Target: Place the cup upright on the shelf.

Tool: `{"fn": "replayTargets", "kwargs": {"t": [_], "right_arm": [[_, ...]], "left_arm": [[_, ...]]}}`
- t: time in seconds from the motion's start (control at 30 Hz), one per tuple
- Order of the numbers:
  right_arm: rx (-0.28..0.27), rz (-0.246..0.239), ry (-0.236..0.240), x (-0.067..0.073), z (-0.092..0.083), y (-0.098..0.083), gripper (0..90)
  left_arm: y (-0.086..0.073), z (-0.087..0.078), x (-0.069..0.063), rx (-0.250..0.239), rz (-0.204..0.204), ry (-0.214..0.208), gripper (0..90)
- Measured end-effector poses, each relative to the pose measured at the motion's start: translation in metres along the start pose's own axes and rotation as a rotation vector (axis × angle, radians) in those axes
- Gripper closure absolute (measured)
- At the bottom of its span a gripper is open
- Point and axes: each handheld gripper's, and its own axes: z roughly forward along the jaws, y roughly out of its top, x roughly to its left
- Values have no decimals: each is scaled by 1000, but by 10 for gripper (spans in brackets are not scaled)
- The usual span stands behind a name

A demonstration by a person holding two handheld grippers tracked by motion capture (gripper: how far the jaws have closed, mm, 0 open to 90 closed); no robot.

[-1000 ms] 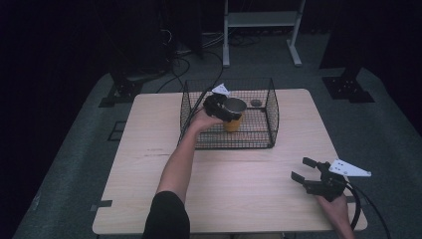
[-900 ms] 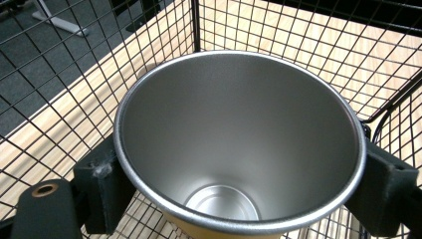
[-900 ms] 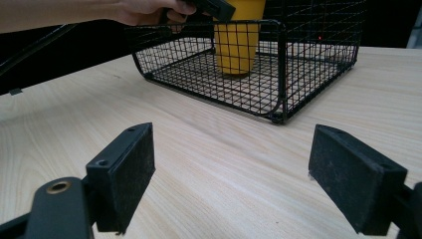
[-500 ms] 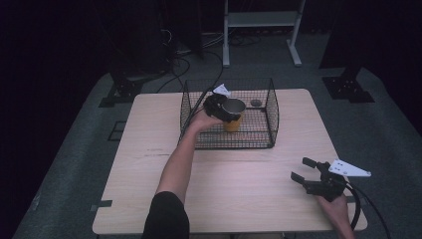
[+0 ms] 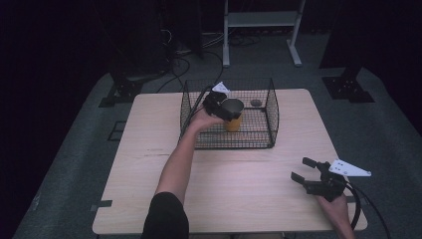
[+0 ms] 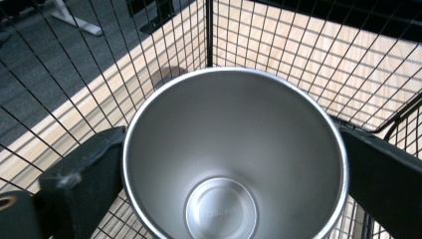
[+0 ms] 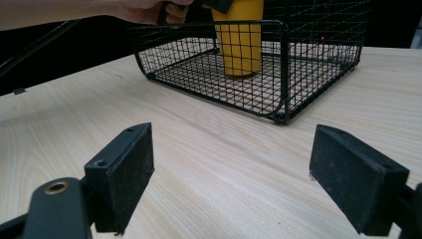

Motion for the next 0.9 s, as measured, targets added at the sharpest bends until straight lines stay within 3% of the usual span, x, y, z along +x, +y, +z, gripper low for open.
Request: {"fn": "replayTargets", "kwargs": {"t": [0.57, 0.9], "right_arm": [[-2, 3, 3, 0, 0, 0, 165], [-6, 10, 4, 0, -1, 0, 164]], "left_arm": [[17, -24, -8, -117, 8, 34, 5], [25, -34, -17, -176, 14, 9, 5]]}}
